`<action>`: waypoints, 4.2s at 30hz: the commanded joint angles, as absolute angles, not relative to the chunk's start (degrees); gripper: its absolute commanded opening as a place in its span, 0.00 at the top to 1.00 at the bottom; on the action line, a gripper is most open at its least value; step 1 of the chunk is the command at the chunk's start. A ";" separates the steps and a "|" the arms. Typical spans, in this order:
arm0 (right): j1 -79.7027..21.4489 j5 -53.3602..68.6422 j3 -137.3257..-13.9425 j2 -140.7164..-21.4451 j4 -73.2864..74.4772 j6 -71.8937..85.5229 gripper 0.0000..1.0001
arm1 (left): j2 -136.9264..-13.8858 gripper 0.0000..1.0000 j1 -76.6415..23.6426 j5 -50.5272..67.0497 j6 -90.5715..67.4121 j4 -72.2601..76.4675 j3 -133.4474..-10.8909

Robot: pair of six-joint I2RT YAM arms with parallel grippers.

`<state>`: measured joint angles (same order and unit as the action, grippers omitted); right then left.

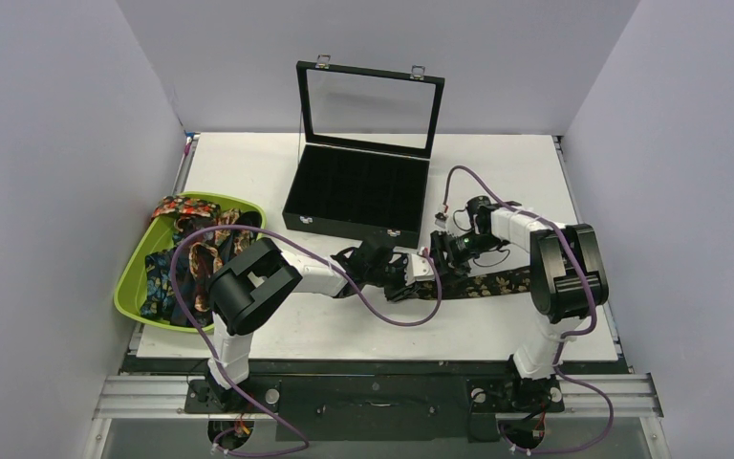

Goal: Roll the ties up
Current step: Roll the tie at the center of the board.

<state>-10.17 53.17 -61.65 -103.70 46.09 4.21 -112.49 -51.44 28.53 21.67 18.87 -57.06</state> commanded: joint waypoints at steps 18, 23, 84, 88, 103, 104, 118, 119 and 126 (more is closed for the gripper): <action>-9.27 49.37 -58.22 -103.03 45.59 -1.83 0.96 | -115.27 0.81 -51.57 27.52 21.82 12.30 -56.20; -8.32 51.13 -59.20 -99.58 43.31 -1.62 0.46 | -115.14 0.80 -51.55 27.66 22.14 11.99 -56.21; -12.39 41.78 -60.08 -104.66 41.43 0.54 1.00 | -114.10 0.77 -52.17 25.88 -1.96 27.99 -52.37; -9.62 43.26 -63.89 -100.71 48.42 -3.26 0.73 | -113.11 0.84 -51.41 23.01 2.56 26.44 -50.36; -9.86 45.79 -63.90 -105.73 45.67 2.57 0.80 | -111.66 0.89 -47.08 23.18 4.96 24.21 -51.36; -9.41 46.23 -64.97 -106.17 44.77 3.35 0.80 | -111.50 0.88 -47.14 23.88 6.62 23.68 -51.56; -9.94 43.41 -65.21 -109.18 42.29 3.83 0.81 | -111.10 0.86 -46.25 28.20 13.09 19.36 -53.84; -10.09 42.62 -64.97 -110.15 42.41 3.63 0.83 | -111.16 0.86 -46.24 28.28 12.92 18.79 -54.38; -10.43 35.26 -65.39 -112.81 42.57 1.94 0.84 | -109.08 0.80 -46.08 31.52 13.40 17.71 -58.81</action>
<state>-9.85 44.73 -65.30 -110.37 43.77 4.12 -111.33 -46.48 28.40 11.60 21.52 -56.10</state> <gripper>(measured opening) 0.160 0.245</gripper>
